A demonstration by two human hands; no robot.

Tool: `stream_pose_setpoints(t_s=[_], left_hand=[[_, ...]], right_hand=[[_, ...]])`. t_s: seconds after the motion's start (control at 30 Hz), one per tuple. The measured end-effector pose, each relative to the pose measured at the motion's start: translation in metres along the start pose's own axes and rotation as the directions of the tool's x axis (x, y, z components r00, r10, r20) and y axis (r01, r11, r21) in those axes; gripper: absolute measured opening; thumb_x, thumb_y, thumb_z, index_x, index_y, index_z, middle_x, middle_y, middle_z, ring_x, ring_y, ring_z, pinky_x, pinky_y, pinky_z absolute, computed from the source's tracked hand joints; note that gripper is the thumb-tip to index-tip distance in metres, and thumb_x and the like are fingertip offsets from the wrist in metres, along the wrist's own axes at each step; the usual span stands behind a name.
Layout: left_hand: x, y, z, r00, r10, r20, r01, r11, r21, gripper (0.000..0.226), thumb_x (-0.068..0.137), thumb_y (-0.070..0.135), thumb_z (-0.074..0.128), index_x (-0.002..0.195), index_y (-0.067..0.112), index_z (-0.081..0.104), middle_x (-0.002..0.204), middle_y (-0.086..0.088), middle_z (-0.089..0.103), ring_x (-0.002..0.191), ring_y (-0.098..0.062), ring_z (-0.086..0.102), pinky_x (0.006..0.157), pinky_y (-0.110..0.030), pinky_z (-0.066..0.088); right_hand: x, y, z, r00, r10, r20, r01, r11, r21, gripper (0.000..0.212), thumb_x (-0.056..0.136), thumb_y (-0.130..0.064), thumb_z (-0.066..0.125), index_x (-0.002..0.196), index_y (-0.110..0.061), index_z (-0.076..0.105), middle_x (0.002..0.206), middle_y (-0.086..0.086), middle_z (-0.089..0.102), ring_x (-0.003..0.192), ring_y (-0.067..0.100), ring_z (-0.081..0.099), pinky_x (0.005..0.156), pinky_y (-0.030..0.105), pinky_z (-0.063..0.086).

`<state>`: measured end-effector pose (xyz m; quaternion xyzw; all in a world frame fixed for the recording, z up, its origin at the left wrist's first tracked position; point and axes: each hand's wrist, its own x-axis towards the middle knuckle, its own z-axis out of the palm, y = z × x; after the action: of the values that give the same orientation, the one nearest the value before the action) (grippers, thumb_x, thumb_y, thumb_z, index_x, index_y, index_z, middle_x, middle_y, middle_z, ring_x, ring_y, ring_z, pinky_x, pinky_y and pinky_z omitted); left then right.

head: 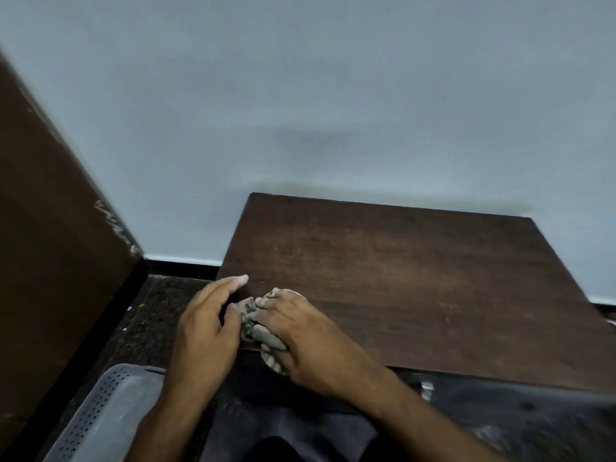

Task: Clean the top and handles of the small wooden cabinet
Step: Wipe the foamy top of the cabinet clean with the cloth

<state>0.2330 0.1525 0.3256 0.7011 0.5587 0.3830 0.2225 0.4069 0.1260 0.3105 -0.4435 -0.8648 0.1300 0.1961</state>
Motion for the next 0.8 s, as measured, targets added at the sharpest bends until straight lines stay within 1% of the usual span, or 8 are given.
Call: stream_pose_setpoints(t_s=[0.13,0.23,0.3,0.4,0.5,0.57,0.7,0.8], left_hand=[[-0.008,0.016,0.011,0.993,0.081,0.090,-0.081,0.997,-0.009,0.043,0.087,-0.006,0.058,0.121,0.019,0.069,0.123,0.010,0.064,0.116,-0.004,0.056,0.103,-0.019,0.038],[-0.012,0.022,0.018,0.989,0.088,0.118,-0.086,0.996,-0.026,0.043,0.089,-0.003,0.057,0.123,0.022,0.067,0.125,0.014,0.061,0.119,-0.002,0.054,0.103,-0.021,0.037],[-0.011,0.028,0.026,0.987,0.097,0.131,-0.093,0.995,-0.034,0.043,0.089,-0.003,0.058,0.123,0.021,0.067,0.125,0.014,0.062,0.119,-0.003,0.054,0.103,-0.020,0.036],[-0.004,0.038,0.041,0.978,0.130,0.165,-0.125,0.991,-0.042,0.042,0.088,-0.004,0.058,0.123,0.017,0.067,0.125,0.009,0.063,0.119,-0.008,0.055,0.104,-0.023,0.038],[0.012,0.048,0.055,0.972,0.128,0.199,-0.121,0.992,-0.043,0.040,0.089,-0.004,0.057,0.123,0.013,0.067,0.125,0.002,0.064,0.119,-0.014,0.057,0.107,-0.031,0.041],[0.020,0.054,0.061,0.964,0.142,0.225,-0.140,0.990,-0.022,0.038,0.089,-0.002,0.058,0.123,0.012,0.067,0.126,0.002,0.063,0.120,-0.014,0.056,0.107,-0.028,0.039],[0.031,0.057,0.064,0.947,0.187,0.262,-0.192,0.981,-0.005,0.038,0.092,0.004,0.058,0.127,0.016,0.064,0.129,0.008,0.060,0.121,-0.009,0.053,0.106,-0.023,0.036],[0.043,0.054,0.067,0.949,0.172,0.265,-0.187,0.982,0.032,0.040,0.093,0.010,0.056,0.131,0.020,0.060,0.133,0.010,0.057,0.125,-0.006,0.050,0.108,-0.023,0.035]], right_hand=[[-0.028,0.052,-0.054,0.973,0.216,-0.079,-0.213,0.976,0.053,0.029,0.081,-0.012,0.054,0.102,-0.015,0.073,0.112,0.004,0.072,0.113,0.023,0.062,0.105,0.031,0.044],[-0.048,0.094,-0.086,0.836,0.486,-0.254,-0.506,0.862,-0.014,0.017,0.079,-0.001,0.057,0.086,-0.009,0.071,0.092,0.007,0.072,0.095,0.032,0.064,0.088,0.036,0.047],[-0.048,0.093,-0.080,0.758,0.576,-0.305,-0.618,0.784,-0.058,0.019,0.083,-0.008,0.059,0.097,-0.013,0.071,0.105,0.007,0.070,0.102,0.030,0.061,0.095,0.036,0.044],[-0.042,0.048,-0.044,0.845,0.443,-0.299,-0.477,0.877,-0.051,0.032,0.089,-0.022,0.058,0.120,-0.020,0.064,0.124,0.003,0.064,0.117,0.021,0.054,0.110,0.038,0.037],[-0.048,0.023,-0.022,0.984,0.127,-0.124,-0.131,0.991,-0.026,0.030,0.091,-0.021,0.054,0.119,-0.015,0.062,0.127,0.002,0.061,0.124,0.018,0.051,0.118,0.030,0.028],[-0.048,0.049,-0.039,0.989,0.134,-0.063,-0.129,0.988,0.081,0.024,0.090,-0.020,0.056,0.113,-0.021,0.065,0.123,0.000,0.063,0.124,0.015,0.053,0.117,0.028,0.032],[-0.038,0.130,-0.095,0.876,0.440,-0.196,-0.430,0.898,0.094,0.017,0.089,-0.010,0.057,0.092,-0.020,0.071,0.091,0.002,0.070,0.085,0.020,0.067,0.082,0.036,0.055],[-0.009,0.176,-0.106,0.706,0.640,-0.303,-0.703,0.685,-0.193,0.018,0.092,-0.018,0.055,0.106,-0.013,0.065,0.110,0.010,0.067,0.107,0.031,0.062,0.096,0.034,0.046]])
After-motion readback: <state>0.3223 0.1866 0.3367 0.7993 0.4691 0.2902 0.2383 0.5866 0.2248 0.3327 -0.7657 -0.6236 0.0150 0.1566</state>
